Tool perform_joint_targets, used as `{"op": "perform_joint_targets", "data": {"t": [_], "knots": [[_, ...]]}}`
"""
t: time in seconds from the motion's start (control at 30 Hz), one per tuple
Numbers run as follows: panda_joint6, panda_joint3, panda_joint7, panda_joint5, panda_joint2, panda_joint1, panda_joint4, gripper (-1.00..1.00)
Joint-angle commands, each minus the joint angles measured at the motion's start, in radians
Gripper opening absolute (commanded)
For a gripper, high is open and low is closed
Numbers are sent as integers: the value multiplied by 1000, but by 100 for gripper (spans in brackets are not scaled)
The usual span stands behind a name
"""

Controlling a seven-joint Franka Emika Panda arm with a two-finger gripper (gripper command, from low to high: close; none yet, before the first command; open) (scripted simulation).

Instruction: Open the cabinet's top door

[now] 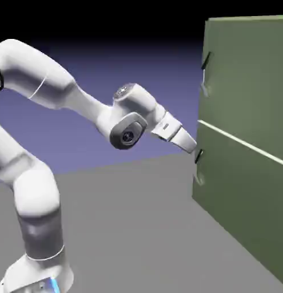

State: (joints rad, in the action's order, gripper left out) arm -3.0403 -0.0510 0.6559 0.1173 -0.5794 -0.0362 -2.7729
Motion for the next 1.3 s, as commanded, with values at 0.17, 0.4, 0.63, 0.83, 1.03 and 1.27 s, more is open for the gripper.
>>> {"op": "perform_joint_targets", "data": {"t": [0.17,0.4,0.63,0.83,1.03,1.27], "knots": [[-7,-113,-189,261,-21,-107,82,0],[-16,-246,-410,566,-45,-232,179,0],[-25,-378,-631,870,-69,-357,275,0],[-32,-491,-820,1131,-90,-465,357,0],[-40,-605,-1009,1392,-111,-572,440,0],[-48,-737,-1230,1696,-135,-697,536,0]]}}
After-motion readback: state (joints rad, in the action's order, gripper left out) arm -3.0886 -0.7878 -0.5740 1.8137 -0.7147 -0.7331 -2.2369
